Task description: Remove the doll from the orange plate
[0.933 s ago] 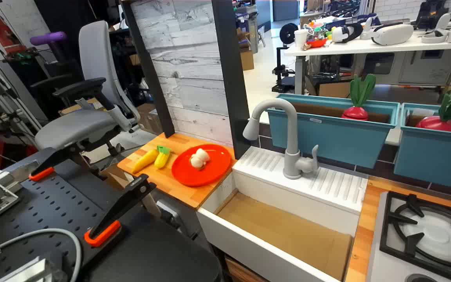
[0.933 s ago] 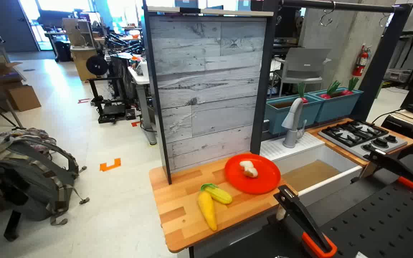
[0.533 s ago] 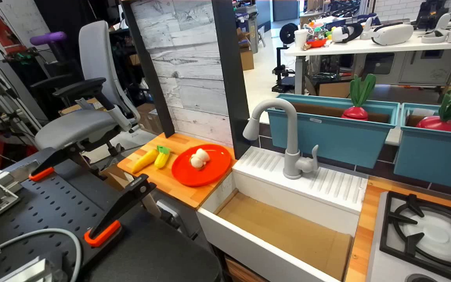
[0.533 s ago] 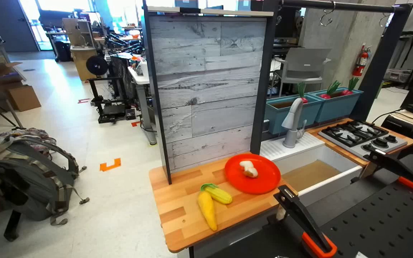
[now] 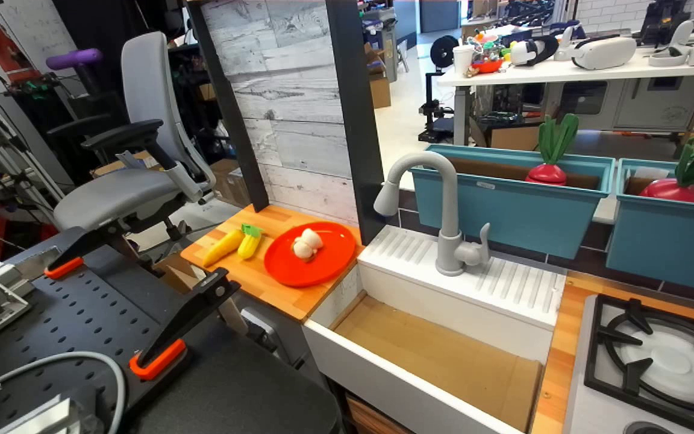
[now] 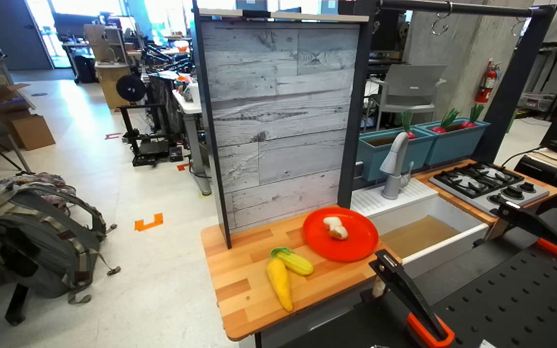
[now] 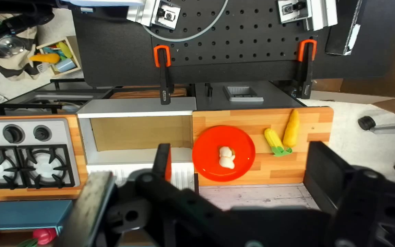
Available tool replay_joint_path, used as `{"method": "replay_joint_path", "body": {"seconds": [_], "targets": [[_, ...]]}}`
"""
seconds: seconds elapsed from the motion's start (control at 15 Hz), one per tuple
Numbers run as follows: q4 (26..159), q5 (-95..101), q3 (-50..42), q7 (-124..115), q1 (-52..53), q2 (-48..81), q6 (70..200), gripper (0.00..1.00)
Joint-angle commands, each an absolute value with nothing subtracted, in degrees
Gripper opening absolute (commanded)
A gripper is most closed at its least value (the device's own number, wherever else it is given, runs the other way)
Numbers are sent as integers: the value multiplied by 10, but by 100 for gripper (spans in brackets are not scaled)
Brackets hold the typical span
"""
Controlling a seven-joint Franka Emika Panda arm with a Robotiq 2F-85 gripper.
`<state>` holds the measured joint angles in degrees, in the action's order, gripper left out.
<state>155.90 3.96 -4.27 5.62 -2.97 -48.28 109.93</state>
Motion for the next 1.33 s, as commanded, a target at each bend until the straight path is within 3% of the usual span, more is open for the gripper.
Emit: {"method": "replay_joint_path", "body": {"seconds": [0.0, 0.27, 0.67, 1.27], "targets": [[1558, 40, -43, 56, -29, -483, 1098, 100], [1558, 40, -43, 56, -29, -483, 1098, 100], [1566, 23, -45, 49, -19, -399, 1224, 100], [1531, -41, -45, 61, 16, -153, 1410, 100]]}}
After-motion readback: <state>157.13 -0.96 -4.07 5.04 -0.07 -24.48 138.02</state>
